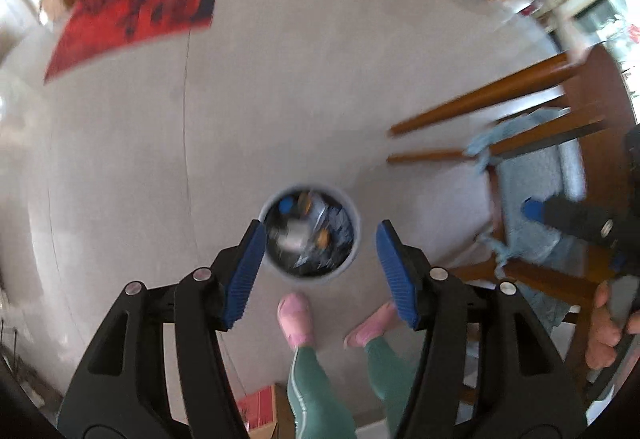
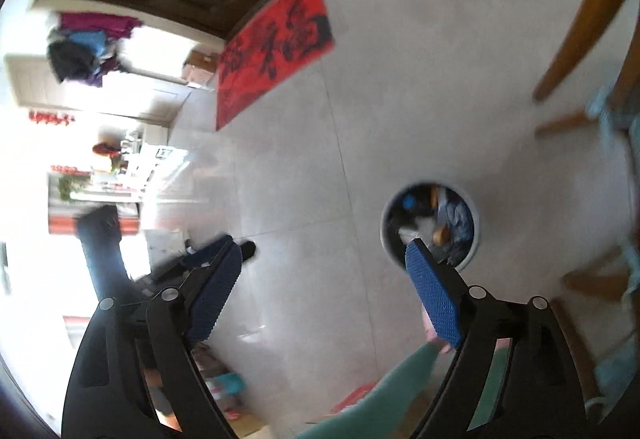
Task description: Collect trash
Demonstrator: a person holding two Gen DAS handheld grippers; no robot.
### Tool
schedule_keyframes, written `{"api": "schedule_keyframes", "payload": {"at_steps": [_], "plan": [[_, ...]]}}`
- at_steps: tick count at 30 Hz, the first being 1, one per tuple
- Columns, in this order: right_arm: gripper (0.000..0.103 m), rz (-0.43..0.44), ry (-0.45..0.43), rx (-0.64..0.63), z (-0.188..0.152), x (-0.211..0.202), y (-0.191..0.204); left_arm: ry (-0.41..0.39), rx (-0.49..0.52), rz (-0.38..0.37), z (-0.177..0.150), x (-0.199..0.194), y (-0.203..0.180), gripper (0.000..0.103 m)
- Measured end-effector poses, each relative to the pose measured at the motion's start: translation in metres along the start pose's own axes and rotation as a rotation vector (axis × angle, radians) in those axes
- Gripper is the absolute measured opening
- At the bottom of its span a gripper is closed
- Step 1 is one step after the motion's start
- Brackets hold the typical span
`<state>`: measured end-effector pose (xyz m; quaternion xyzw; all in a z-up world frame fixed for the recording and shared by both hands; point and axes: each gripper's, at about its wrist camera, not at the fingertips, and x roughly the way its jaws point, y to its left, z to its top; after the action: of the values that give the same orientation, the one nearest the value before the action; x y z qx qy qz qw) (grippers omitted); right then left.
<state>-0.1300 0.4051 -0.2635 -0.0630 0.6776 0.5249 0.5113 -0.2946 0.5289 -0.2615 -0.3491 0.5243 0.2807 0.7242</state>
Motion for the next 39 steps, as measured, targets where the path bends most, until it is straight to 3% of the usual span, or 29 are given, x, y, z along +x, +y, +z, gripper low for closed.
{"api": "schedule_keyframes", "payload": {"at_steps": [5, 9, 12, 18, 22, 31, 39], "plan": [[0.084, -0.003, -0.186, -0.084, 0.005, -0.117, 0.024, -0.147, 0.137, -0.051, 0.033, -0.087, -0.076, 0.062], [0.084, -0.038, -0.321, 0.006, -0.007, -0.195, -0.001, -0.223, 0.286, -0.072, 0.046, -0.127, -0.153, 0.062], [0.084, -0.039, -0.415, 0.052, -0.028, -0.252, -0.023, -0.249, 0.359, -0.12, 0.043, -0.14, -0.206, 0.062], [0.084, -0.138, -0.569, 0.194, -0.086, -0.351, -0.092, -0.269, 0.576, -0.224, 0.032, -0.158, -0.344, 0.065], [0.085, -0.266, -0.681, 0.275, -0.131, -0.414, -0.137, -0.288, 0.71, -0.283, 0.007, -0.159, -0.422, 0.075], [0.086, -0.424, -0.833, 0.499, -0.229, -0.488, -0.216, -0.232, 0.97, -0.409, -0.072, -0.146, -0.579, 0.078], [0.086, -0.533, -0.95, 0.735, -0.311, -0.514, -0.239, -0.151, 1.189, -0.497, -0.128, -0.136, -0.652, 0.083]]}}
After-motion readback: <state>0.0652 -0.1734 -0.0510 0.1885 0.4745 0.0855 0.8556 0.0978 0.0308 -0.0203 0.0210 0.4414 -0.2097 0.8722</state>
